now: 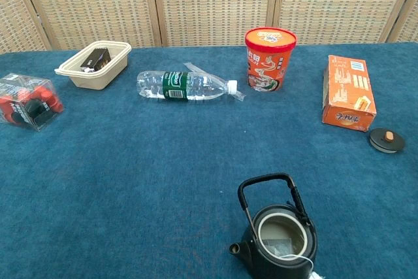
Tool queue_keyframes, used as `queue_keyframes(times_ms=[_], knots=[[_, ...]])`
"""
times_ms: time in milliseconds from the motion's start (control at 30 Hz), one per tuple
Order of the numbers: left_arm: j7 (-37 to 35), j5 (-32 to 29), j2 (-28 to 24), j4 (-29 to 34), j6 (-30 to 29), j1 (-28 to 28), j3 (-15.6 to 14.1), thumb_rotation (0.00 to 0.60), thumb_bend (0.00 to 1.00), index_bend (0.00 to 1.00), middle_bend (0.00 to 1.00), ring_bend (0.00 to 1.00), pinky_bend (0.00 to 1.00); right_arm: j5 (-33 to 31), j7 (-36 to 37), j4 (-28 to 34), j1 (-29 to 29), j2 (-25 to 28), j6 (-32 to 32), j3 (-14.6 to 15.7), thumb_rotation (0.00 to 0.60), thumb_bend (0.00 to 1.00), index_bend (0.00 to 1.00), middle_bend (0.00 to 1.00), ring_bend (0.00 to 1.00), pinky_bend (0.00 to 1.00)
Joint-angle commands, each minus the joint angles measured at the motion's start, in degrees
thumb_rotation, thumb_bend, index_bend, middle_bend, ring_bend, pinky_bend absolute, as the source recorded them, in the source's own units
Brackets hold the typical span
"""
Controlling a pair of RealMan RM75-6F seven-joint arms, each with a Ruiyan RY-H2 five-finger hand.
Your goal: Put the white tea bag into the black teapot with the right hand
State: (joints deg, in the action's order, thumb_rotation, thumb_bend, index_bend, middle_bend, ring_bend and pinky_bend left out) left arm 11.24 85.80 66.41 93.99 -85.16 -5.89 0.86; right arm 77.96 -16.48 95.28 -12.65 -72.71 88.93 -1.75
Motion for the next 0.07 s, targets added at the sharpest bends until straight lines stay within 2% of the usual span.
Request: queue_keyframes(times_ms=[33, 67], knots=[[-0.05, 0.01, -0.03, 0.03, 0.11, 0.01, -0.04, 0.600, 0.37, 0.00, 0.00, 0.00, 0.00, 0.24, 0.16, -0.17, 0.26, -0.15, 0.04, -0.31, 0.350, 0.64, 0.10, 0.20, 0.22, 0.43], [-0.06, -0.10, -0.04, -0.01, 0.25, 0.01, -0.05, 0.600, 0.37, 0.00, 0.00, 0.00, 0.00, 0.35, 0.28, -0.33, 0.34, -0.24, 0.06, -0.64, 0.350, 0.64, 0.10, 0.20, 0.22, 0.43]])
